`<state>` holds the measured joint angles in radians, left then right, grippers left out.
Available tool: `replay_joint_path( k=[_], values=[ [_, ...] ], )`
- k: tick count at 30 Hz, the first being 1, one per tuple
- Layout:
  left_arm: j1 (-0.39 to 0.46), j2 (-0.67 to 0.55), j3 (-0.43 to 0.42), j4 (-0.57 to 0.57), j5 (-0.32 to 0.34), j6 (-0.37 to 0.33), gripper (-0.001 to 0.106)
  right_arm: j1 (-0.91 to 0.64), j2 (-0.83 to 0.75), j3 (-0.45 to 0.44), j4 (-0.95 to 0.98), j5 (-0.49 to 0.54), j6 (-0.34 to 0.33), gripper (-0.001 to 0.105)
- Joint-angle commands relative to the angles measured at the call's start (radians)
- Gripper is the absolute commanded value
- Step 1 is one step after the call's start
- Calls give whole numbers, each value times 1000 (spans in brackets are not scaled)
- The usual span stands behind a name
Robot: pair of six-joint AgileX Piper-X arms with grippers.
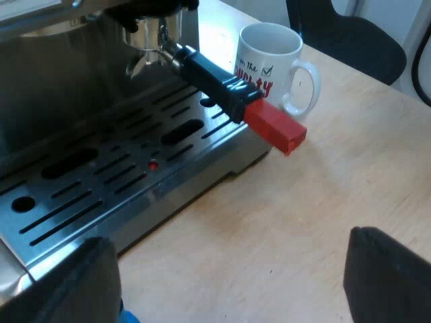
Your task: Grind coffee beans and then tamp
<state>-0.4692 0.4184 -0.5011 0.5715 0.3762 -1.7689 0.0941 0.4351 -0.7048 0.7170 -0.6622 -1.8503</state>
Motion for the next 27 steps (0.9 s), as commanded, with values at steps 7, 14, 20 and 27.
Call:
replay_joint_path(
  k=[7,14,20,27],
  values=[
    [-5,49,-9,-59,25,0,70,320,69,-14,-68,227,-40,54],
    [-5,49,-3,-62,25,25,70,623,113,-14,-123,644,63,54],
    [-5,49,43,-86,25,46,70,859,169,47,-247,827,109,54],
    [-5,49,91,-180,25,46,70,1027,252,180,-562,1089,213,54]
  ],
)
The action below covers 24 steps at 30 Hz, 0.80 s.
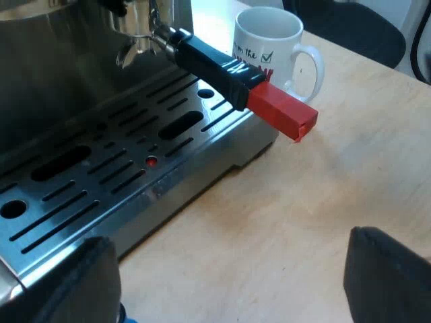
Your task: Grind coffee beans and then tamp
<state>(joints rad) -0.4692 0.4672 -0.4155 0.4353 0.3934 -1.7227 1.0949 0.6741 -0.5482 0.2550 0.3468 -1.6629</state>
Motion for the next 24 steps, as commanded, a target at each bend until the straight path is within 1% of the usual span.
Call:
replay_joint_path(
  k=[1,4,6,7,9,12,13,14,15,16,18,19,21,23,24],
  values=[
    [-5,0,13,-55,7,0,70,40,25,40,-128,109,38,54],
    [-5,0,31,-67,15,0,70,68,53,66,-174,176,76,54],
    [-5,0,47,-78,43,-2,70,83,79,84,-211,216,92,54],
    [-5,0,52,-84,53,-2,70,86,87,87,-219,223,96,54],
    [-5,0,72,-105,104,-5,70,88,127,93,-255,226,104,54],
    [-5,0,88,-121,126,-7,70,88,182,92,-295,226,106,54],
    [-5,0,130,-176,135,-7,70,88,209,92,-318,226,108,53],
    [-5,0,134,-185,135,-7,70,88,218,92,-334,226,109,52],
    [-5,0,140,-193,135,-7,70,88,247,92,-365,226,114,48],
    [-5,0,144,-196,135,-7,70,88,261,92,-375,226,115,47],
    [-5,0,147,-203,135,-7,70,88,315,92,-441,229,115,38],
    [-5,0,147,-203,135,-7,70,88,324,92,-457,234,115,35],
    [-5,0,147,-215,135,-7,70,88,369,92,-515,258,115,30],
    [-5,0,147,-216,135,-7,70,88,383,92,-535,268,115,27],
    [-5,0,147,-216,135,-7,70,88,403,92,-560,287,115,25]
  ],
)
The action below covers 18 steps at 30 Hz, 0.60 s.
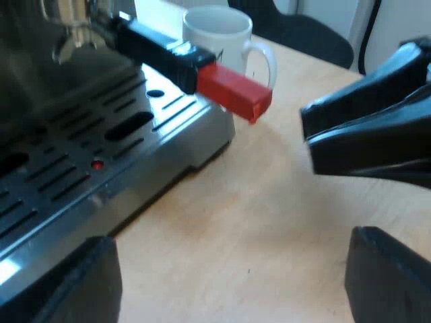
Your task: Grind coffee beans and then tamp
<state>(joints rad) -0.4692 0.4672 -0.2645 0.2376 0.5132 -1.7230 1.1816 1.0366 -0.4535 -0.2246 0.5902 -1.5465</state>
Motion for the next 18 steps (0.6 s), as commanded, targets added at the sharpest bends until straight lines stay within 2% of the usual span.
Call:
replay_joint_path(
  k=[1,3,12,15,17,18],
  values=[
    [-5,0,-4,-19,16,-7,70,2,46,-2,-96,55,-2,23],
    [-5,0,-4,-19,16,-7,70,2,85,-2,-149,106,1,21],
    [-5,0,-4,-19,16,-7,70,2,149,-2,-214,179,10,21],
    [-5,0,-4,-19,16,-7,70,2,168,-2,-229,198,49,21],
    [-5,0,-4,-19,16,-7,70,2,184,-2,-234,210,90,21],
    [-5,0,-4,-19,16,-7,70,2,199,-2,-236,251,125,21]
  ],
)
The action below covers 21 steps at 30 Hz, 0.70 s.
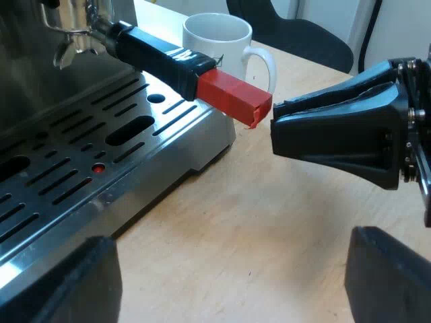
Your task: Grind coffee beans and then tamp
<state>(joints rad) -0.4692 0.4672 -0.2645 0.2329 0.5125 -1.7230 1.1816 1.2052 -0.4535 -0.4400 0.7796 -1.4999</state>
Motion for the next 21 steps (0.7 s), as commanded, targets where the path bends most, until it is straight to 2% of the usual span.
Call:
replay_joint_path(
  k=[1,16,21],
  values=[
    [-5,0,-4,-14,16,-7,70,2,32,-2,-21,64,82,21],
    [-5,0,-4,-14,16,-7,70,-4,38,-2,-74,111,85,21],
    [-5,0,-4,-14,16,-9,70,-4,38,-2,-74,145,60,21]
  ],
)
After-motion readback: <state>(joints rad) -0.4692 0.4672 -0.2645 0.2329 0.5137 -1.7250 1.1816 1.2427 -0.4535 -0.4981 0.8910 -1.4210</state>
